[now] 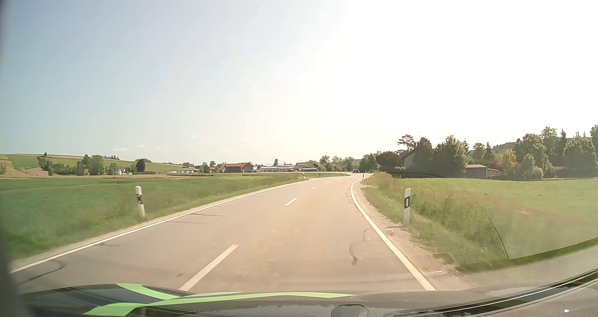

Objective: Follow the waypoints while adhering to traffic rules and regulations

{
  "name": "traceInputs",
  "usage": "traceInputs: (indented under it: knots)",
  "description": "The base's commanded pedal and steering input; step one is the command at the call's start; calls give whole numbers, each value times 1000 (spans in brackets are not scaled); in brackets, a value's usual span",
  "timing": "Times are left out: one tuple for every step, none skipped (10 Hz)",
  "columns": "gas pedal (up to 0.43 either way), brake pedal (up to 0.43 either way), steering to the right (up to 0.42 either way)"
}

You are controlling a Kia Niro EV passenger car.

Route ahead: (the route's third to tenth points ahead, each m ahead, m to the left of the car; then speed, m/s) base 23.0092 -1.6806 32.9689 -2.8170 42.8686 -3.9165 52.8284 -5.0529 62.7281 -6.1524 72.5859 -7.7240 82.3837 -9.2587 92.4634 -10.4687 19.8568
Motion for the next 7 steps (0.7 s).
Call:
traceInputs:
  knots:
    - [0,0,11]
    - [0,0,9]
    - [0,0,10]
    - [0,0,10]
    - [0,0,10]
    - [0,0,12]
    - [0,0,12]
